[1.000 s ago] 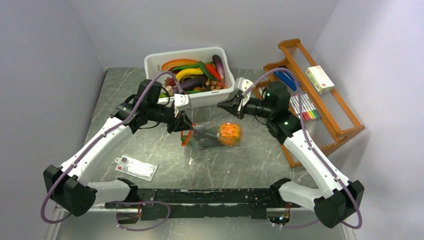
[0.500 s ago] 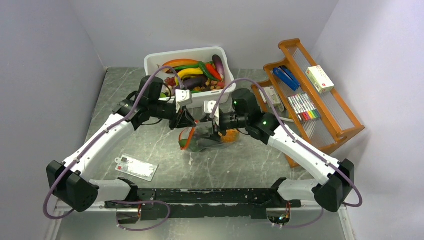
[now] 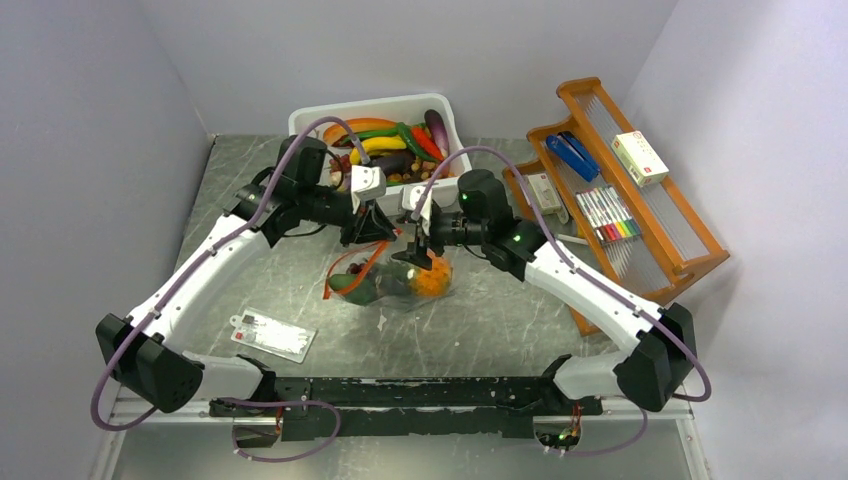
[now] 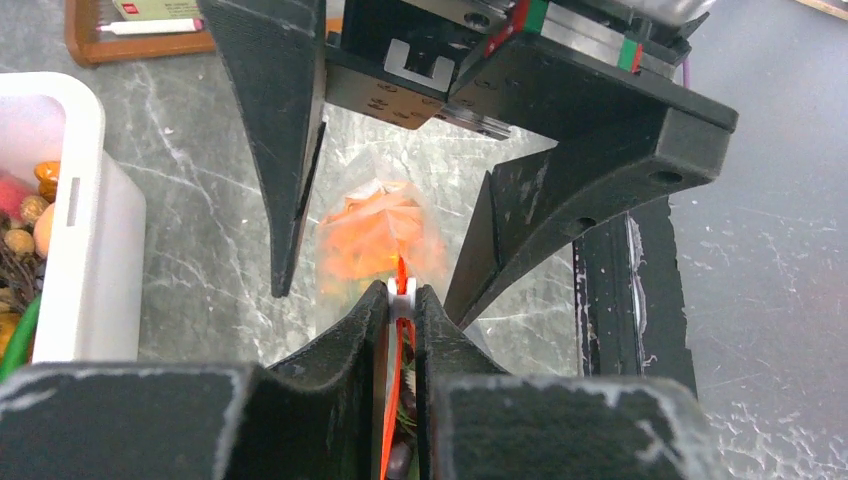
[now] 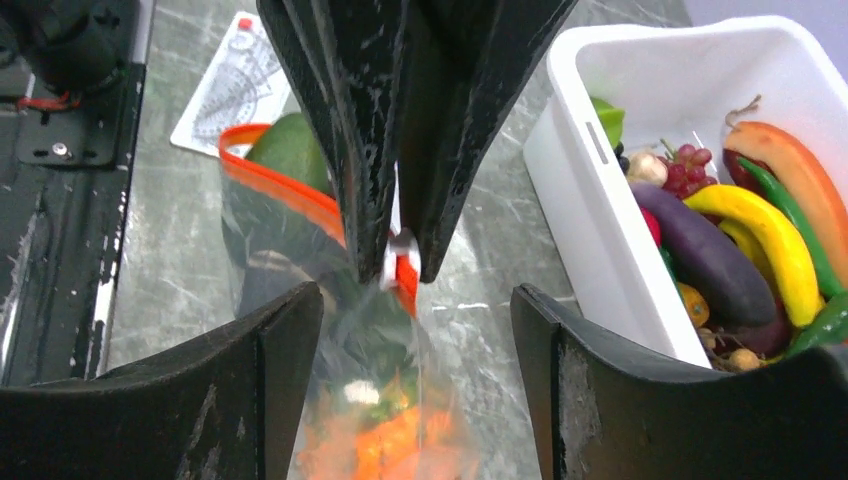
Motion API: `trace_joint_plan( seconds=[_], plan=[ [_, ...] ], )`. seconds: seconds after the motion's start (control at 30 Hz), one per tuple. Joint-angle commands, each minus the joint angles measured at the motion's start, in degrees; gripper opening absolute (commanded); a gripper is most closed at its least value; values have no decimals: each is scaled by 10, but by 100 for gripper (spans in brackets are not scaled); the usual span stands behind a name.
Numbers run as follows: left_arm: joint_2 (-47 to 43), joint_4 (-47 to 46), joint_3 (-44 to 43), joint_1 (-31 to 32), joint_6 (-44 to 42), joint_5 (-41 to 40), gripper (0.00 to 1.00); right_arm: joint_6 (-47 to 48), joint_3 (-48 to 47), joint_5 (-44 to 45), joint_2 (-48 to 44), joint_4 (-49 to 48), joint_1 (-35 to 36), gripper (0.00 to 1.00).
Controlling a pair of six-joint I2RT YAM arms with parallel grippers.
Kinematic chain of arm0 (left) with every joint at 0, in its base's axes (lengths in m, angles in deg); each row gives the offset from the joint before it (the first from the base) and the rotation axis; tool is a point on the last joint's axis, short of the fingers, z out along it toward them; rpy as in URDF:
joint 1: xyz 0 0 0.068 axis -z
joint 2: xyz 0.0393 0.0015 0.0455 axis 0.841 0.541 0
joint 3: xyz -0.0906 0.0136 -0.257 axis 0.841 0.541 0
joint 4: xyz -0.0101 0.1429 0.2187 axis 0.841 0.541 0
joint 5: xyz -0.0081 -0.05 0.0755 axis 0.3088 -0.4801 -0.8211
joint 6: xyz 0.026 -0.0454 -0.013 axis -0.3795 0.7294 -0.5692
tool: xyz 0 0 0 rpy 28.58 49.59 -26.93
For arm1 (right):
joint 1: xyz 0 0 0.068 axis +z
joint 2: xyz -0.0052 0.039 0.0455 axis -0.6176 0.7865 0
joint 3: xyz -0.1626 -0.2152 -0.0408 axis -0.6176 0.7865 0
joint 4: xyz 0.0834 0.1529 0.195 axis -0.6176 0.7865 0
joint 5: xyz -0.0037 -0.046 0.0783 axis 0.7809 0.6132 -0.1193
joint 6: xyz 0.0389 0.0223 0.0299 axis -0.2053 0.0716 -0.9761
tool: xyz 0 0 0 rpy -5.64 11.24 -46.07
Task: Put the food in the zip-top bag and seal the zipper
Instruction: Zip the zipper food storage bag at the center of the board.
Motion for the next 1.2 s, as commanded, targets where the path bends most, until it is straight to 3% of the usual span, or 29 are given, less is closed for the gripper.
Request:
trace_joint_plan(
  seconds=[0.0,0.1,0.13,0.2,0.23,0.4,0.7,0.87,1.07,1.1,1.13,1.17],
  plan=[
    [-15,-23,7,0,-12,34,7,-28,27,-48,16,-65,-3,67],
    [-19,-27,19,0,-10,35,7,-54,67,-65,22,-124,-3,58],
    [-18,-25,22,0,-11,36,7,-61,78,-62,18,-143,-3,48],
    [-16,-15,28,0,-15,33,7,-74,87,-32,10,-164,-8,5],
    [-15,-7,31,0,-18,29,7,-81,86,-28,6,-173,-19,0],
    [-21,14,65,0,-21,-25,7,-140,126,-85,-39,-260,-83,0],
    [-30,-24,125,0,-6,-79,7,-155,163,-172,-66,-305,-91,0],
    [-34,-73,118,0,16,-47,7,-118,157,-176,-62,-241,-86,0],
    [-39,-130,141,0,50,-5,7,-195,206,-148,-99,-361,-82,0],
    [-40,-135,146,0,63,-3,12,-201,210,-148,-102,-371,-82,0],
    [-41,-140,150,-1,86,-7,27,-206,217,-147,-108,-380,-82,0],
    [-43,-146,154,-1,96,-7,36,-213,225,-146,-116,-393,-82,0]
  ],
)
